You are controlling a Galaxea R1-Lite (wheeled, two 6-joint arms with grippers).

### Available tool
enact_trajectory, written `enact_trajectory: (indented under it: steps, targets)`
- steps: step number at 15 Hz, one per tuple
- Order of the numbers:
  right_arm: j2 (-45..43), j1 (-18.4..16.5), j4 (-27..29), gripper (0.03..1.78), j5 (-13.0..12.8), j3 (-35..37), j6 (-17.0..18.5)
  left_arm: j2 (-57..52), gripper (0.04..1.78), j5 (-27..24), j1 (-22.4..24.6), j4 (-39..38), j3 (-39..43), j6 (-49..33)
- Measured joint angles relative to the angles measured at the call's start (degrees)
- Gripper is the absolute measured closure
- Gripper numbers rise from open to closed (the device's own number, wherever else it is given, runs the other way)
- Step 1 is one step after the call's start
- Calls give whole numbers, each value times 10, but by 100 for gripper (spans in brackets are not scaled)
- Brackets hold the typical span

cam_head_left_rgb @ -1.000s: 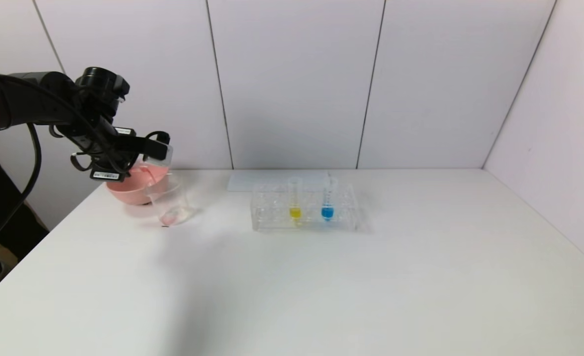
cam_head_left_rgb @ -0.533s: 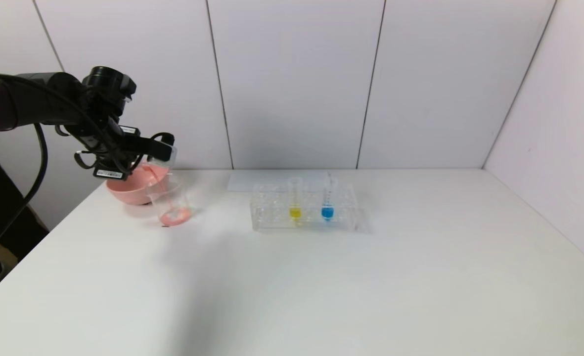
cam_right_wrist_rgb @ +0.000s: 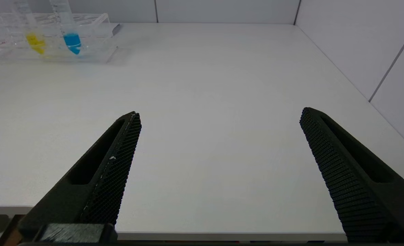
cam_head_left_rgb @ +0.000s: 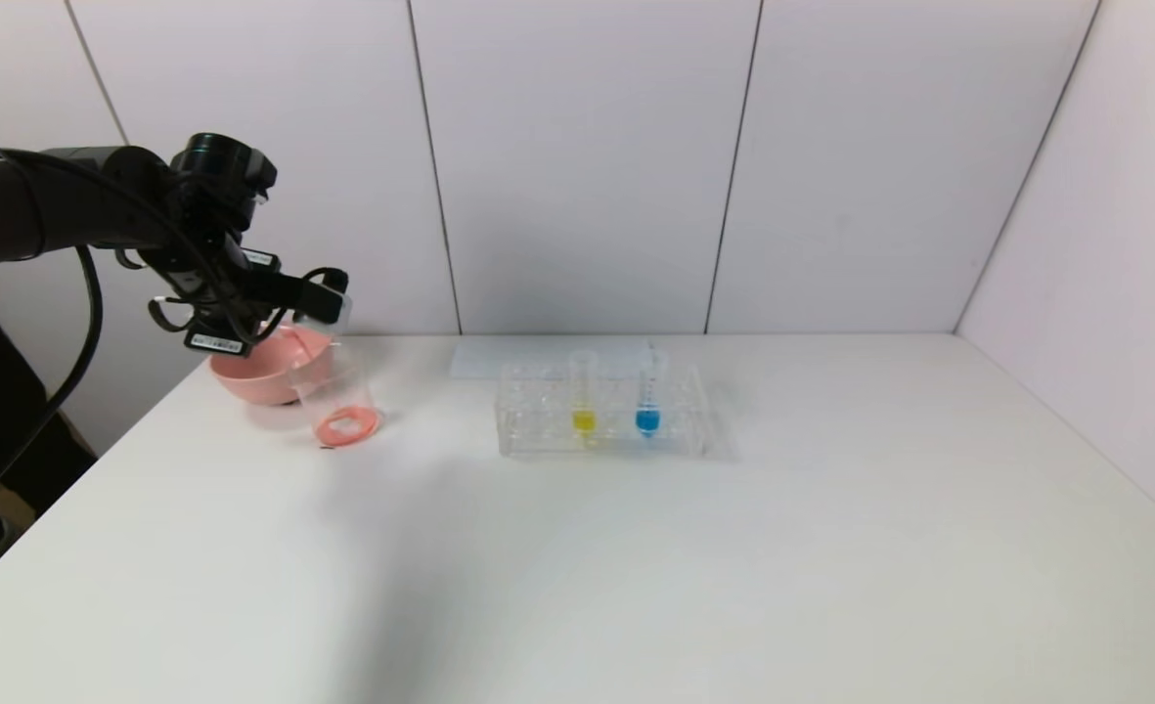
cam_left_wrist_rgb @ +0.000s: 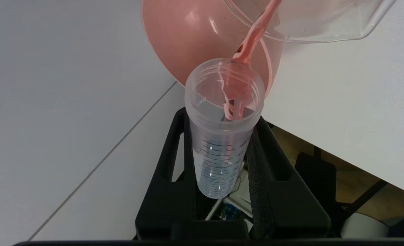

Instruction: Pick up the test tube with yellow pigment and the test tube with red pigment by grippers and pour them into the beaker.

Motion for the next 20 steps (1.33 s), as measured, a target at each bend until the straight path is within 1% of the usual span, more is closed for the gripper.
enact_trajectory:
  steps: [8, 20]
  targets:
    - [0, 0, 0, 11, 0, 0, 0, 1, 137, 21, -6, -11, 0, 35]
    - [0, 0, 0, 11, 0, 0, 0, 1, 137, 37, -9, -11, 0, 55]
